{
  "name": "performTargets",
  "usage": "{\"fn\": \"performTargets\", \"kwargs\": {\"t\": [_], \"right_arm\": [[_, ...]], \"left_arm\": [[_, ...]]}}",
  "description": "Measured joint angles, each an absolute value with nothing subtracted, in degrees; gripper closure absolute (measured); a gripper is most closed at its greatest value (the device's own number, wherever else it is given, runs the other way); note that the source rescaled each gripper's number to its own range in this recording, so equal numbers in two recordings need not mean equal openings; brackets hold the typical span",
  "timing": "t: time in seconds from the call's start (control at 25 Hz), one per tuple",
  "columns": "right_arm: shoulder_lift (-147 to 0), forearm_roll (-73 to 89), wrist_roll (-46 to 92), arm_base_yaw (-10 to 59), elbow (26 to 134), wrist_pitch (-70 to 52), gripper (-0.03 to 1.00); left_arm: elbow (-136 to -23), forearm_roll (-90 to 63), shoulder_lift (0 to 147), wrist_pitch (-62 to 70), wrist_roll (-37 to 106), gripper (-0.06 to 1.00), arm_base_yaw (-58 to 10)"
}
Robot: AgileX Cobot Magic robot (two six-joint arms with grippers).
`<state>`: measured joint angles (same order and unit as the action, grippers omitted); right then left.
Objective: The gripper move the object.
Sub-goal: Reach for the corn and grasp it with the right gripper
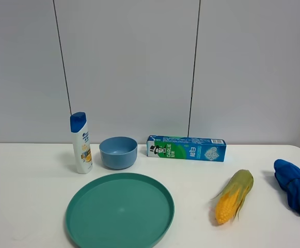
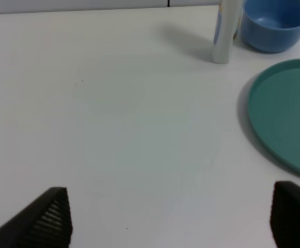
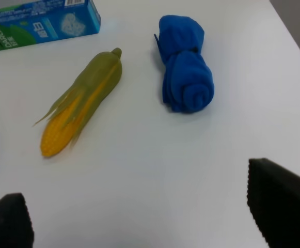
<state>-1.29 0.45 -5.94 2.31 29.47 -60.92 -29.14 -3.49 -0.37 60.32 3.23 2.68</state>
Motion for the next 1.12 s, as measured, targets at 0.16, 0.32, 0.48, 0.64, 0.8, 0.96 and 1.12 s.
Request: {"fn": "performTargets", "kwargs": {"t": [0.16, 0.32, 0.48, 0.64, 0.8, 0.96, 1.12], "right_arm": [[-11.0, 0.6, -1.7, 2.3, 37.2, -60.6, 0.19], [-25.0, 0.0, 1.3, 2.3, 47.1, -59.7, 0.07], [-38.3, 0.0, 0.4, 2.3, 54.8, -59.4, 0.04], [-51.4, 0.8, -6.5, 2.3, 57.7, -58.3, 0.04], [-64.9, 0.6, -13.2, 3.4, 57.8, -55.7, 0.04], [-76.4, 0.7, -18.7, 8.0, 57.8, -48.5, 0.04], [-86.9, 0.8, -22.8, 10.9, 59.5, -43.7, 0.04]], "left_arm": [[-29.1, -3.5, -0.4, 60.3, 3.2, -0.06, 2.7], [-29.1, -3.5, -0.4, 60.3, 3.2, -0.06, 2.7], [-29.1, -3.5, -0.4, 60.3, 3.2, -0.06, 2.7], [-29.1, -3.5, -0.4, 60.3, 3.2, -0.06, 2.7], [-29.1, -3.5, -0.4, 60.3, 3.2, -0.06, 2.7], [-29.1, -3.5, -0.4, 60.3, 3.2, -0.06, 2.7], [-29.1, -3.5, -0.4, 60.4, 3.2, -0.06, 2.7]]}}
